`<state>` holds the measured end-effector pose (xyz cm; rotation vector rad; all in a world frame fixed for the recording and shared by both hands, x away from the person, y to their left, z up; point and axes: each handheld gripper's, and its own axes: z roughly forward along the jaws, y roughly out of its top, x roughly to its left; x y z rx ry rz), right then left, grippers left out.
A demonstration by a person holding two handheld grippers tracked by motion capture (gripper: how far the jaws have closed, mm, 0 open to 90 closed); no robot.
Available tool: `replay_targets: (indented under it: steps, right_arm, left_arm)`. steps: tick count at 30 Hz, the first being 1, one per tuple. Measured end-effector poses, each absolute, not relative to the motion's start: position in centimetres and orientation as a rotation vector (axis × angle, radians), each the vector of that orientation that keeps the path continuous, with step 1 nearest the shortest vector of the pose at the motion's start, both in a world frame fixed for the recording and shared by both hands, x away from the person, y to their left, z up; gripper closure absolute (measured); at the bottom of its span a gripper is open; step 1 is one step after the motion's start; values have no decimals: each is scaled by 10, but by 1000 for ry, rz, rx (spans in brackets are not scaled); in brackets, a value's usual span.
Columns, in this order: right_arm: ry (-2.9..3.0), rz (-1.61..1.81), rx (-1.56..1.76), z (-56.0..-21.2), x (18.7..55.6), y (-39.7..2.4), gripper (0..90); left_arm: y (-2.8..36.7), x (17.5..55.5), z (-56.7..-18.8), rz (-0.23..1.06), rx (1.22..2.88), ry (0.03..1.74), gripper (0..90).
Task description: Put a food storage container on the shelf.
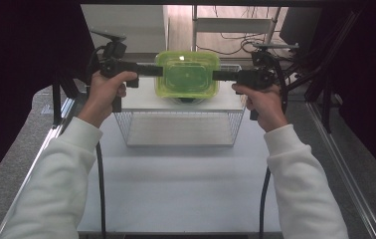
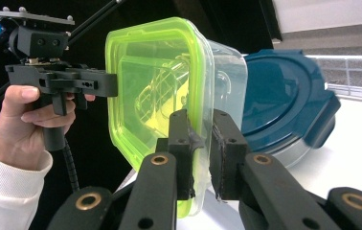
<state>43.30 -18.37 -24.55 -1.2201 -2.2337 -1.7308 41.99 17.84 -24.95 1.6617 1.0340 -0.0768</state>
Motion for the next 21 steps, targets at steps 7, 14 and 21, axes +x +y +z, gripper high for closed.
replay_targets:
  steps: [7,14,21]
  right_arm:
    - [-2219,-1714,-1251,-245,452,-183,796]
    - [-2186,-1682,-1289,-253,469,-183,792]
    - [-2070,-1711,-1343,-260,483,-185,768]
  left_arm:
    - [178,439,-252,-97,1649,1061,784]
    - [178,454,-261,-142,1613,1101,782]
    - [182,470,-270,-216,1543,1146,773]
